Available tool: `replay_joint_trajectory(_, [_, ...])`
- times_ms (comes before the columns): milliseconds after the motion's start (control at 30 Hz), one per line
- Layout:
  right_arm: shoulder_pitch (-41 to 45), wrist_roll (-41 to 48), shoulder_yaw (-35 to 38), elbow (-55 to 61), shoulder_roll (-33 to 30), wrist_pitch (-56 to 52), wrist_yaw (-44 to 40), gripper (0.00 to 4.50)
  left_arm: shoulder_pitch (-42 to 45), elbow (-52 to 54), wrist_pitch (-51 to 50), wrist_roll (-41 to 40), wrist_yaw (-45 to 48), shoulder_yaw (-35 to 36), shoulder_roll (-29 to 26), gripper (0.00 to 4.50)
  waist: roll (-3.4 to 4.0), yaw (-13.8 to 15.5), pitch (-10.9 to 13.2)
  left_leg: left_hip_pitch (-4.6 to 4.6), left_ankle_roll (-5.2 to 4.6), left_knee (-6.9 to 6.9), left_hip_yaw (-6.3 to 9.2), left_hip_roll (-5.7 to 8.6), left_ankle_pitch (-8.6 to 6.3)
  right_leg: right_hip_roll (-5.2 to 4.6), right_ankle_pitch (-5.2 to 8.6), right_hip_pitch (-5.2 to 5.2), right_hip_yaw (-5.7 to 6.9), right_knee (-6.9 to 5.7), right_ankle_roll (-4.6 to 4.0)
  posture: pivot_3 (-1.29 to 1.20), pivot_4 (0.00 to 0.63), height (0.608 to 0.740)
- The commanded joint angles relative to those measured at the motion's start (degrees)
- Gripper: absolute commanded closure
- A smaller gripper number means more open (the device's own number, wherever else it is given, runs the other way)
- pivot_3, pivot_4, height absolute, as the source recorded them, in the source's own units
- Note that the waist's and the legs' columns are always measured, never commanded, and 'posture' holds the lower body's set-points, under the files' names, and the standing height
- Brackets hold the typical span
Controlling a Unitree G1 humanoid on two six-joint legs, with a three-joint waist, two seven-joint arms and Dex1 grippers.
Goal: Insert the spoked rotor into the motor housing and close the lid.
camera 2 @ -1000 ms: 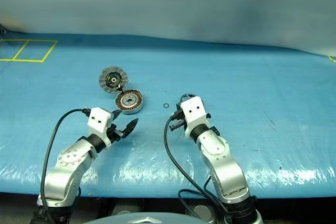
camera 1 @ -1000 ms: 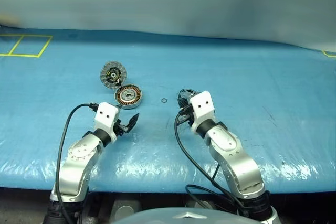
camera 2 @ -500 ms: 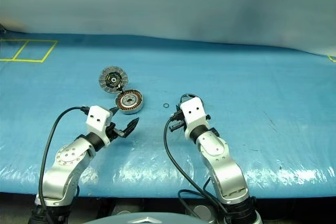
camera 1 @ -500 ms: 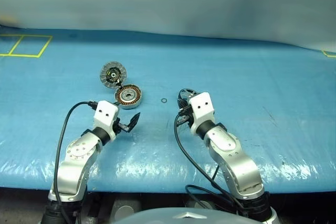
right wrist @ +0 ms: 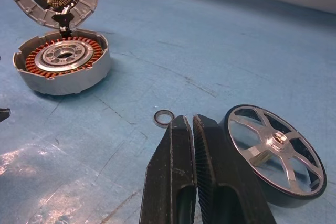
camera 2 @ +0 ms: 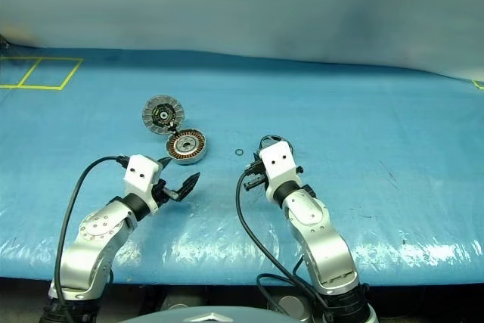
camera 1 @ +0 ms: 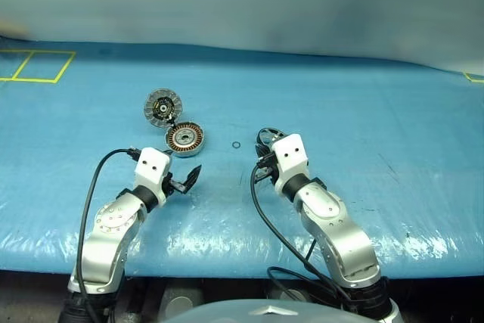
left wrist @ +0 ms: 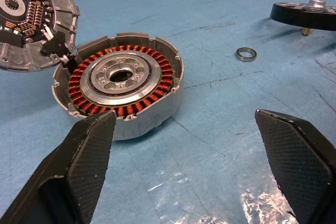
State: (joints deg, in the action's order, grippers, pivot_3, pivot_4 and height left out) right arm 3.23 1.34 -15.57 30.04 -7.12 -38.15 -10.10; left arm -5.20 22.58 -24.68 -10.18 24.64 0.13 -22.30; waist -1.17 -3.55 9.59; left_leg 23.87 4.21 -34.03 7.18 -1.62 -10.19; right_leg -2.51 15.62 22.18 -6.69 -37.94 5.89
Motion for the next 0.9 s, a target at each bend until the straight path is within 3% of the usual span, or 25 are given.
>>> replay_joint_trajectory(33, [1.0, 0.1, 0.0, 2.0, 0.3, 0.5, -0.1, 4.32, 1.5, 2.4, 0.0, -0.4, 1.8, 0.6, -2.2, 0.01, 0.00, 0.0, 0.0, 0.00, 0.00, 0.00, 0.00, 0.00, 0.00, 0.00, 0.00, 0.00, 0.00, 0.00, 0.00, 0.00, 0.150, 0.740])
replay_joint_trajectory(133, [1.3, 0.1, 0.1, 1.5, 0.6, 1.0, 0.1, 4.32, 2.9, 2.1, -0.3, -0.6, 4.5, 0.3, -4.9, 0.01, 0.00, 0.0, 0.0, 0.01, 0.00, 0.00, 0.00, 0.00, 0.00, 0.00, 0.00, 0.00, 0.00, 0.00, 0.00, 0.00, 0.150, 0.740])
replay_joint_trajectory(367, [2.6, 0.0, -0.8, 0.0, 1.2, 2.1, -0.2, 4.32, 10.5, -1.0, -1.9, -0.7, 17.4, -2.3, -17.8, 0.01, 0.04, -0.1, 0.0, 0.01, 0.00, 0.01, -0.01, -0.01, 0.00, 0.00, 0.11, 0.04, 0.00, -0.01, -0.20, 0.00, 0.150, 0.740])
replay_joint_trajectory(567, [4.0, 0.4, -1.2, -1.9, 1.3, 3.4, -1.2, 4.32, 26.1, -10.9, -1.2, 2.9, 31.4, -9.5, -27.9, 0.01, 0.06, -0.1, 0.1, 0.07, 0.00, 0.05, -0.03, -0.02, 0.01, 0.02, 0.10, 0.17, 0.03, -0.07, -0.18, 0.00, 0.150, 0.740])
replay_joint_trajectory(900, [4.1, 0.0, -1.8, -4.2, 3.5, 6.9, -0.4, 4.32, 49.5, -35.8, 3.2, 8.3, 51.3, -21.1, -27.2, 0.01, 0.09, -0.8, 0.1, 0.28, -0.01, 0.18, -0.03, -0.04, 0.01, 0.07, 0.02, 0.46, 0.04, -0.22, -0.01, 0.00, 0.150, 0.740])
